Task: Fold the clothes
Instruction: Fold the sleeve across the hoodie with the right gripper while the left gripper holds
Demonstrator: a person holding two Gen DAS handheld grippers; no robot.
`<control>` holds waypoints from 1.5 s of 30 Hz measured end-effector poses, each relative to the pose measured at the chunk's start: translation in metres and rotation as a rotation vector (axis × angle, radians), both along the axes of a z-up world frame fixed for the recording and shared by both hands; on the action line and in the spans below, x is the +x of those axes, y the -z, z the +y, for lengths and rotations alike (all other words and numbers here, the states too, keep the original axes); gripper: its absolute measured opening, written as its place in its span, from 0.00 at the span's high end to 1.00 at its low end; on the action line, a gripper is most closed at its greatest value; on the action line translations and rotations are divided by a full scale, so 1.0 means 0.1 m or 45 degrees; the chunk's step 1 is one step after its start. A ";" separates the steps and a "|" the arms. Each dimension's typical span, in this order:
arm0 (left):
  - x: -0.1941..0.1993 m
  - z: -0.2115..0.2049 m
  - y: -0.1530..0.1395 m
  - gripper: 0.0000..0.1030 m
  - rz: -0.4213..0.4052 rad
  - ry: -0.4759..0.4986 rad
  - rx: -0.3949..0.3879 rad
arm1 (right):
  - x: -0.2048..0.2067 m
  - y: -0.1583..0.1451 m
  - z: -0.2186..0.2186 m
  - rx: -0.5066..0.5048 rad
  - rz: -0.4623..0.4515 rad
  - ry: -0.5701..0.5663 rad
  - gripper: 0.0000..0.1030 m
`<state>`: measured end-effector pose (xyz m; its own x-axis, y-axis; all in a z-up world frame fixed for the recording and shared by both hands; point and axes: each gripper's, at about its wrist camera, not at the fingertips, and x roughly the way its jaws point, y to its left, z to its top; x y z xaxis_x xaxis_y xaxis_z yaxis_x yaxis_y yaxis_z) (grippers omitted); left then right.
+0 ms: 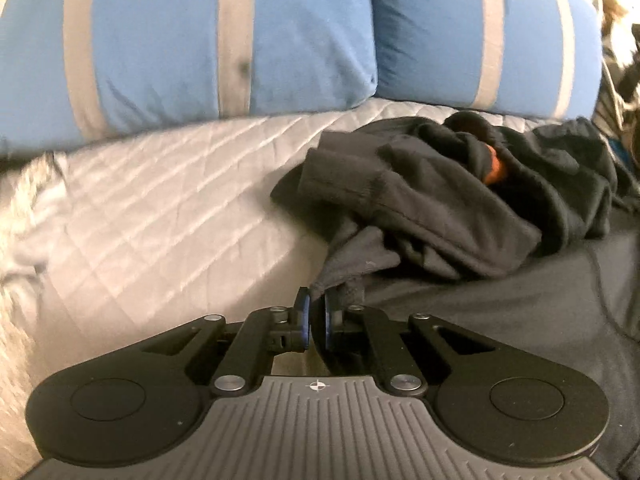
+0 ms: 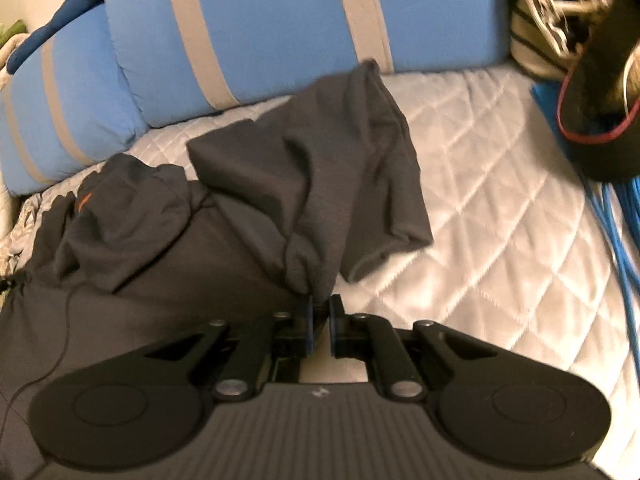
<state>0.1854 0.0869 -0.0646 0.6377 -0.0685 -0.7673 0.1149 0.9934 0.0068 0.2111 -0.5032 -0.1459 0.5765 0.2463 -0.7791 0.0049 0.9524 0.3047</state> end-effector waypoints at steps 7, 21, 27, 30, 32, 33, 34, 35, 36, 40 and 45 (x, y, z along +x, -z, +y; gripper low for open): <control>0.03 0.04 0.23 0.92 0.037 -0.067 -0.060 | -0.02 0.06 0.05 -0.013 0.002 -0.001 0.94; 0.00 0.01 0.27 0.89 -0.027 0.017 -0.038 | 0.04 0.13 0.02 0.099 0.042 0.071 0.44; 0.04 0.13 0.29 0.90 -0.036 -0.052 -0.081 | 0.05 0.16 0.11 -0.011 0.025 0.044 0.83; 0.03 0.15 0.29 0.89 -0.037 -0.087 -0.071 | 0.05 0.14 0.11 -0.031 0.034 0.030 0.89; 0.02 0.14 0.27 0.87 -0.036 -0.089 -0.056 | 0.04 0.11 0.14 -0.072 0.032 0.009 0.87; 0.01 0.14 0.26 0.85 -0.036 -0.090 -0.049 | 0.03 0.10 0.16 -0.093 0.031 0.000 0.66; 0.00 0.14 0.25 0.83 -0.035 -0.091 -0.042 | 0.01 0.08 0.17 -0.114 0.031 0.007 0.57; 0.00 0.13 0.24 0.76 -0.034 -0.091 -0.034 | -0.01 0.07 0.18 -0.134 0.031 0.015 0.50; -0.01 0.13 0.23 0.68 -0.034 -0.092 -0.027 | -0.04 0.05 0.17 -0.146 0.026 0.025 0.37; -0.10 0.20 0.14 0.57 -0.051 -0.112 -0.051 | -0.19 -0.05 0.17 -0.174 -0.022 0.003 0.27; -0.24 0.14 -0.06 0.55 -0.073 -0.093 -0.021 | -0.33 -0.25 0.22 -0.208 -0.090 -0.029 0.20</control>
